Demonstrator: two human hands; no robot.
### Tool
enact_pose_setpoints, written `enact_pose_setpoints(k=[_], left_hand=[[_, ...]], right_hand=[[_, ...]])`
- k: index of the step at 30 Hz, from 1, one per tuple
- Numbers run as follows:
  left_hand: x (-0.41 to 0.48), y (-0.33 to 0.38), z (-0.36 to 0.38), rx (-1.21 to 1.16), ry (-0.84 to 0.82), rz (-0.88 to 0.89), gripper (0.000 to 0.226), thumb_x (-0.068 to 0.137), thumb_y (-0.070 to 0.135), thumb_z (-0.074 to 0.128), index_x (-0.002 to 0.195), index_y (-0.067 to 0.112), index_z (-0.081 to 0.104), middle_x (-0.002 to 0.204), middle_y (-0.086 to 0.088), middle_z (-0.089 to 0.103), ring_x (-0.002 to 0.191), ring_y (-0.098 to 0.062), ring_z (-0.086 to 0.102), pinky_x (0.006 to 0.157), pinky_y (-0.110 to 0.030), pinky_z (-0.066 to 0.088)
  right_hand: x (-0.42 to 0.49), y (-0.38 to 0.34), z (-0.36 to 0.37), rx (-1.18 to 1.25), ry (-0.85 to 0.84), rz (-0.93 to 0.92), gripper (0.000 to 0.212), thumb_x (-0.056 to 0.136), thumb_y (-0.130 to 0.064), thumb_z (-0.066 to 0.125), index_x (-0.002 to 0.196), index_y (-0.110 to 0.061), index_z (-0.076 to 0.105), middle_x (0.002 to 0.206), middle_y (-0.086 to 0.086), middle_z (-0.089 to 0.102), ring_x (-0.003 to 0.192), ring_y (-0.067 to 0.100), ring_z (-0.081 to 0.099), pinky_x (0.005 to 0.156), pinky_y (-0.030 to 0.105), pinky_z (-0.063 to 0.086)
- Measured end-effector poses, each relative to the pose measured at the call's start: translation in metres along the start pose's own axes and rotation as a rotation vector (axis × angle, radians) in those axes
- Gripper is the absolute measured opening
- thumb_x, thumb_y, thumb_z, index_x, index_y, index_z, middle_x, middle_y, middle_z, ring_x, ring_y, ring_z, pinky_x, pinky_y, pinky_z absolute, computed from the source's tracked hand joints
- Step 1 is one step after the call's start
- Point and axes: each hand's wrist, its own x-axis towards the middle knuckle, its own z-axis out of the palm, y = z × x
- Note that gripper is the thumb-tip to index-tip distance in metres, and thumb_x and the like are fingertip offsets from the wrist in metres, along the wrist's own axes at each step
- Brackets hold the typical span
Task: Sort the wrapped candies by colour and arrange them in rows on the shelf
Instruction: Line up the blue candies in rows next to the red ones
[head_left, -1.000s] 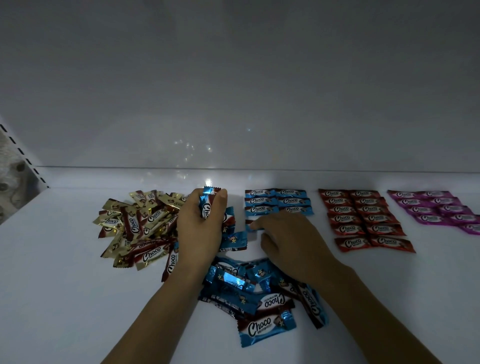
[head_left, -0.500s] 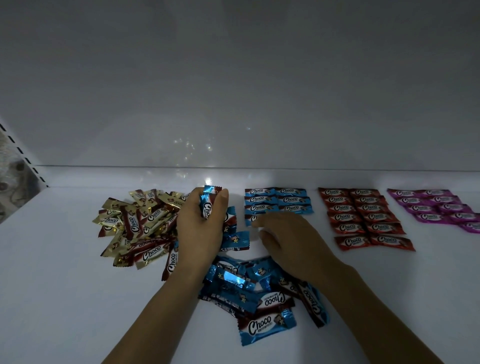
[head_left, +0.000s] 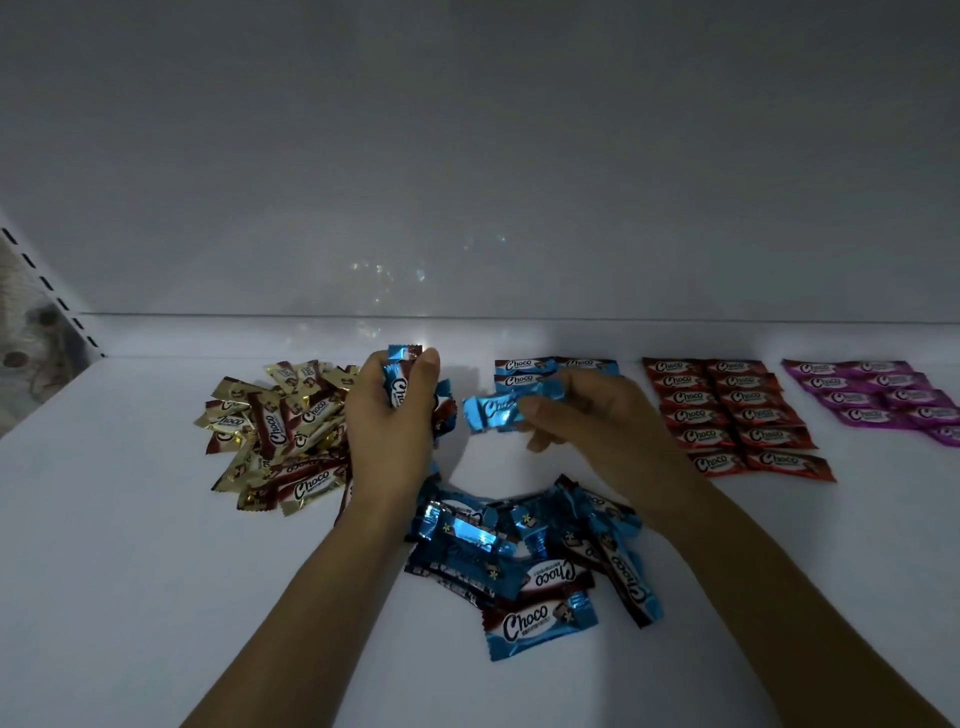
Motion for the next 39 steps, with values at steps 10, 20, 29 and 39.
enact_pose_setpoints(k=[10,20,29,39], left_hand=[[-0.006,0.006,0.002,0.03,-0.17,0.013,0.025,0.094,0.027,0.056,0.076,0.009,0.058,0.048,0.015,0.047,0.042,-0.001,0.042,0.042,-0.016,0.033],[-0.014,0.009,0.006,0.001,-0.441,-0.003,0.032,0.078,0.036,0.069,0.104,0.017,0.069,0.085,-0.001,0.073,0.074,-0.008,0.067,0.06,-0.014,0.052],[-0.009,0.005,0.003,-0.083,-0.442,0.087,0.021,0.082,0.018,0.063,0.101,0.017,0.069,0.089,0.008,0.073,0.088,-0.011,0.069,0.075,-0.021,0.053],[-0.007,0.006,0.002,-0.085,-0.393,0.041,0.018,0.088,0.005,0.063,0.105,0.012,0.064,0.089,0.004,0.071,0.08,-0.007,0.066,0.067,-0.017,0.05]], right_hand=[[-0.001,-0.002,-0.001,0.111,0.221,-0.074,0.013,0.089,-0.007,0.058,0.084,-0.013,0.068,0.057,0.005,0.068,0.043,0.015,0.06,0.047,0.021,0.049],[-0.006,0.018,0.013,-0.651,0.297,-0.522,0.021,0.087,-0.035,0.056,0.092,-0.023,0.072,0.068,-0.013,0.065,0.058,0.004,0.058,0.054,0.016,0.048],[-0.003,0.022,0.015,-0.509,0.206,-0.619,0.022,0.087,-0.022,0.058,0.103,-0.013,0.071,0.082,-0.002,0.07,0.073,0.004,0.061,0.067,0.015,0.048],[-0.004,0.016,0.015,-0.201,0.188,-0.377,0.009,0.083,-0.019,0.069,0.087,-0.022,0.062,0.079,-0.004,0.068,0.071,0.013,0.065,0.067,0.027,0.054]])
